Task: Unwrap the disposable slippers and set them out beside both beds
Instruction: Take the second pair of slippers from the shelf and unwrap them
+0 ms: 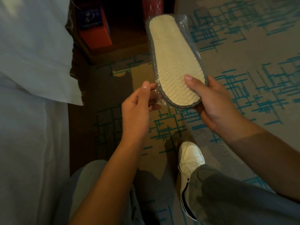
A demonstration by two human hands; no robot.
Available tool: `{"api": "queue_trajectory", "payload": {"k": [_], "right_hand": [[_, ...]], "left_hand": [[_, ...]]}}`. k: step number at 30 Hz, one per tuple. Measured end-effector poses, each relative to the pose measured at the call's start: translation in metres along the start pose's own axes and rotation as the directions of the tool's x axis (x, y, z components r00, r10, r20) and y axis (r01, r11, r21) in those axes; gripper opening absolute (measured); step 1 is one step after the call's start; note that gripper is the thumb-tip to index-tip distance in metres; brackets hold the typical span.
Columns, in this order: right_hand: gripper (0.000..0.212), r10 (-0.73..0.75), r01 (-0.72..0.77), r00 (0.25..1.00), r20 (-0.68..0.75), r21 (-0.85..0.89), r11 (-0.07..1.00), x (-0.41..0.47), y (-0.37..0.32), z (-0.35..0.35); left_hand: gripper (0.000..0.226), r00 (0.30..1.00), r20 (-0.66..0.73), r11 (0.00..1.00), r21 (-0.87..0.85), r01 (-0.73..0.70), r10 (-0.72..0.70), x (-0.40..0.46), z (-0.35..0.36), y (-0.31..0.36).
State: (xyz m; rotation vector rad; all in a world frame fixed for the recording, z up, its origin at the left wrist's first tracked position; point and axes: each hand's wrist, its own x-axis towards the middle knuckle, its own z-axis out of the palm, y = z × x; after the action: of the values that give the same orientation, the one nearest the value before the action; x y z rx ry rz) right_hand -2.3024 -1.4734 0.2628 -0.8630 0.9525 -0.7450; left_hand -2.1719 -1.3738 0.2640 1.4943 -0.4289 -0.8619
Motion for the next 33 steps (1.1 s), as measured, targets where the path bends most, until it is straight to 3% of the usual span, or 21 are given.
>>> {"api": "queue_trajectory", "payload": {"k": [4,9,15,19,22,28,31,33], "right_hand": [[0.036,-0.016,0.026,0.997,0.078,-0.131,0.991,-0.004,-0.001,0.003],[0.028,0.005,0.059,0.977,0.214,-0.290,0.955,-0.009,-0.004,0.006],[0.018,0.012,0.019,0.996,0.089,-0.343,0.939,0.000,-0.010,0.001],[0.011,0.146,-0.076,0.969,0.197,-0.324,0.943,-0.003,-0.005,0.005],[0.015,0.186,-0.133,0.963,0.195,-0.257,0.957,-0.004,-0.002,0.008],[0.037,0.171,-0.171,0.971,0.167,-0.017,0.985,0.001,-0.002,0.010],[0.042,0.187,-0.193,0.965,0.185,0.020,0.981,0.004,0.000,0.007],[0.056,0.205,-0.209,0.960,0.188,0.001,0.978,0.006,0.002,0.004]], "left_hand": [[0.035,0.997,0.064,0.998,-0.027,0.050,-0.048,0.002,-0.001,0.000],[0.032,0.995,0.030,0.982,-0.164,0.098,-0.094,0.005,-0.006,0.007],[0.024,0.993,-0.025,0.973,-0.206,0.109,-0.117,0.014,-0.014,0.002],[0.014,0.994,0.005,0.971,-0.211,0.110,-0.111,0.015,-0.014,0.000],[0.010,0.991,0.072,0.975,-0.183,0.123,-0.112,0.013,-0.012,-0.001],[0.017,0.978,0.139,0.963,-0.202,0.180,-0.154,0.009,-0.007,-0.004],[0.017,0.964,0.189,0.948,-0.220,0.228,-0.188,0.010,-0.007,-0.004],[0.026,0.949,0.228,0.935,-0.232,0.269,-0.217,0.010,-0.008,-0.004]]}}
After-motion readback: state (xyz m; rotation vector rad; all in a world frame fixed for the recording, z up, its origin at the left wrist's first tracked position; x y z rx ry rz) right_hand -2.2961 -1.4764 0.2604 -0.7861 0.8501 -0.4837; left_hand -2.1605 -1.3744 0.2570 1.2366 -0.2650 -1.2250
